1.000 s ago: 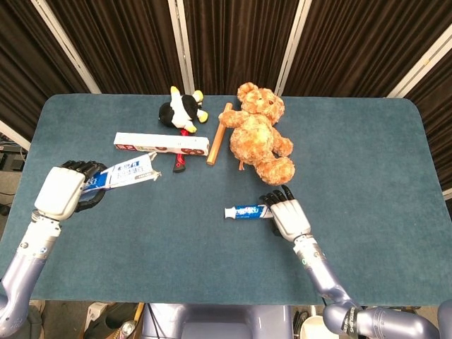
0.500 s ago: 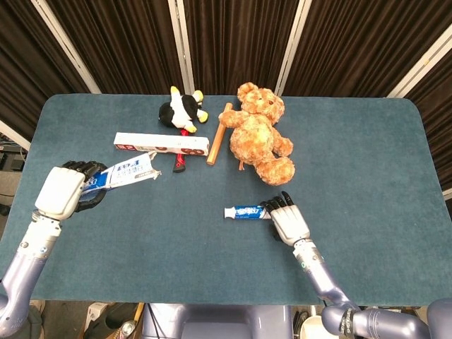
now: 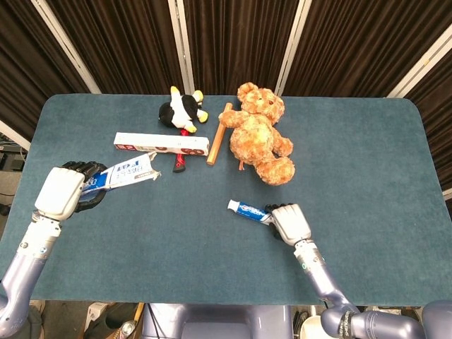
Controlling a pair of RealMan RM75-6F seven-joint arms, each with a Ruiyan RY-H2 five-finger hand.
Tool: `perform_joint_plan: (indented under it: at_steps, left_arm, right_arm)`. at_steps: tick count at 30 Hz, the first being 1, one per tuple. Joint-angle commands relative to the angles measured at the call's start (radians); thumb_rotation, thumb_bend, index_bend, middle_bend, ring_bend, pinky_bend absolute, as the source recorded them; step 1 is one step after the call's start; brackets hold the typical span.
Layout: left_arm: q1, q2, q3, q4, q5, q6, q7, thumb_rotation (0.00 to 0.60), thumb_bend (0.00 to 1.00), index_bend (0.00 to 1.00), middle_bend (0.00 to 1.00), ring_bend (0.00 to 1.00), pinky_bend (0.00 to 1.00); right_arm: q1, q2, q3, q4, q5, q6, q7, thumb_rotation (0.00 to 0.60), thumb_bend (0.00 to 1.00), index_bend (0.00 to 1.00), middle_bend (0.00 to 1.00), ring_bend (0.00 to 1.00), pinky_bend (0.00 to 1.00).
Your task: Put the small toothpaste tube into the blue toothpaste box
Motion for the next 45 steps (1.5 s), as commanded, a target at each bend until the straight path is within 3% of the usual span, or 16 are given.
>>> perform_joint_plan:
  at_steps: [1,11,19,31,38,45]
  left_arm:
    - [0.000,0.000,0.001,0.000,0.000,-0.002,-0.002,0.600,0.41,0.39,0.52,0.46,0.44]
    - [-0.003,-0.004,0.005,-0.032,-0.003,-0.016,-0.034,0.600,0.41,0.39,0.52,0.46,0.44]
    - [-0.031,-0.045,-0.008,-0.060,0.005,-0.036,-0.080,0.600,0.41,0.40,0.53,0.47,0.44]
    - [-0.145,-0.185,-0.015,0.043,0.041,-0.145,-0.066,0.600,0.42,0.40,0.53,0.47,0.44]
    - [-0.193,-0.347,-0.029,0.210,0.135,-0.068,-0.107,0.600,0.42,0.40,0.52,0.47,0.44]
    - [-0.229,-0.444,-0.047,0.305,0.144,-0.047,-0.142,0.600,0.42,0.40,0.52,0.47,0.44]
  right_arm:
    - [-0.010,0.047,-0.011,-0.054,-0.027,0.012,0.013,0.600,0.49,0.65,0.66,0.59,0.55]
    - [-0.068,0.251,-0.044,-0.220,-0.165,0.105,0.125,0.600,0.49,0.65,0.66,0.59,0.55]
    - [-0.078,0.428,-0.016,-0.260,-0.251,0.156,0.236,0.600,0.49,0.65,0.66,0.59,0.55]
    - [-0.041,0.630,0.068,-0.171,-0.306,0.167,0.358,0.600,0.49,0.65,0.66,0.59,0.55]
    - [0.011,0.695,0.108,-0.095,-0.378,0.171,0.371,0.600,0.49,0.65,0.66,0.59,0.55]
    - [0.053,0.739,0.128,-0.032,-0.457,0.192,0.397,0.600,0.49,0.65,0.66,0.59,0.55]
